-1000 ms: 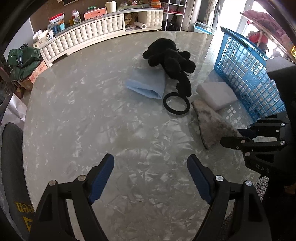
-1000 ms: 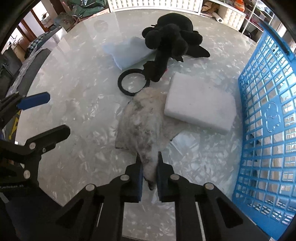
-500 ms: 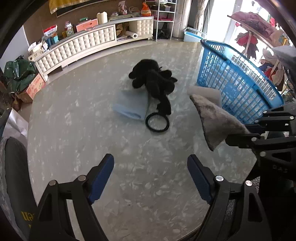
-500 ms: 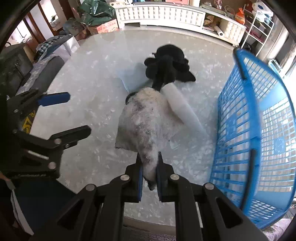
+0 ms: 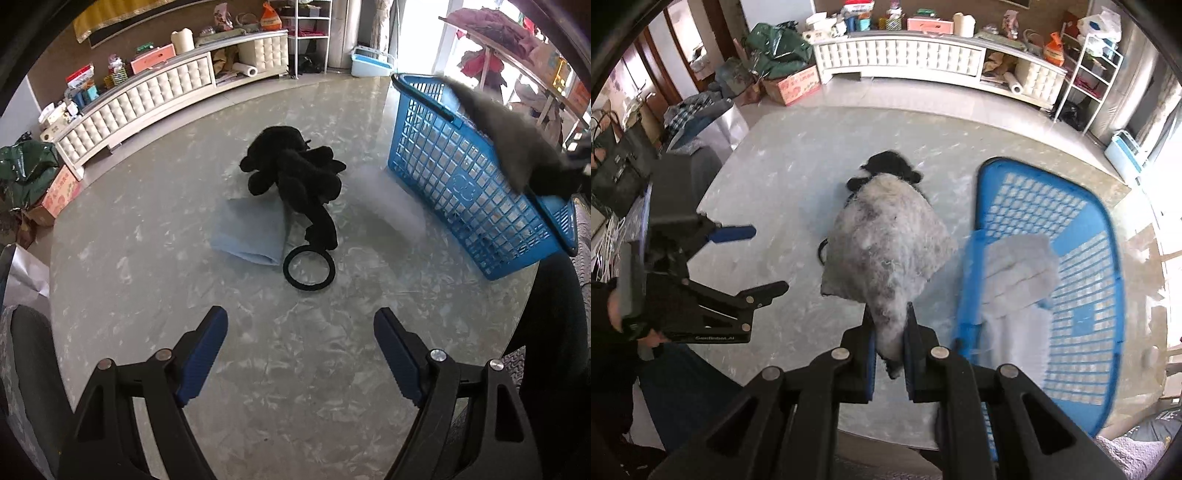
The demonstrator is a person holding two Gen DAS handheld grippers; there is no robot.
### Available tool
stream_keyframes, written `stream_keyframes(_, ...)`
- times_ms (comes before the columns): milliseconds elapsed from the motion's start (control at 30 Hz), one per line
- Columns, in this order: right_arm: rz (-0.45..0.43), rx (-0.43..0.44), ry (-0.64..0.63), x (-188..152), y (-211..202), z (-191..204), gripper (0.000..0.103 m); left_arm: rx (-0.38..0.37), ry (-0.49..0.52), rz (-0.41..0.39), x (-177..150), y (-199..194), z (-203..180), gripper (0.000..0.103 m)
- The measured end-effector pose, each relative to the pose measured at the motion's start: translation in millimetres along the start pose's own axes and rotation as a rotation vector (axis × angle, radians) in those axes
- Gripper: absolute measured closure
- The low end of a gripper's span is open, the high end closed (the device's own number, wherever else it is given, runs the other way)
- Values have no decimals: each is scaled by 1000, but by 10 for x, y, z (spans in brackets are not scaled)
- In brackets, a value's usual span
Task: Organize soft objects
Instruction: 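Lift the grey felt pad and carry it over the basket with the right tool, then release the grey pad into the basket with the right tool while the left grasps the ring strap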
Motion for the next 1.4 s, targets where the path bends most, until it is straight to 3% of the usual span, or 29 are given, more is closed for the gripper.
stream_keyframes(433, -8, -73, 66, -174, -170, -582, 92, 2, 14, 70, 138, 425, 60, 23)
stream_keyframes(1033, 58, -46, 165, -370, -54, -934, 92, -5, 28, 149, 285, 935, 94, 23)
stream_keyframes(1200, 62, -37, 171, -389, -29, -960, 92, 0, 24, 142, 339, 1004, 135, 28)
stream_keyframes(1300, 66, -35, 177, -389, 6, -1019, 92, -9, 45, 146, 396, 1031, 113, 34)
stream_keyframes(1400, 66, -36, 182, -398, 1, -1043, 92, -14, 53, 142, 475, 1053, 100, 47)
Point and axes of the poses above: each gripper's, at about its wrist camera, not at the fingertips, and y roughly the way its jaws point, z to its left, x to its top, the point moved 3 cm from there along y, roughly the way its jaws point, and after that the axes turned 8 degrees about -x, right-handed, at the moved point
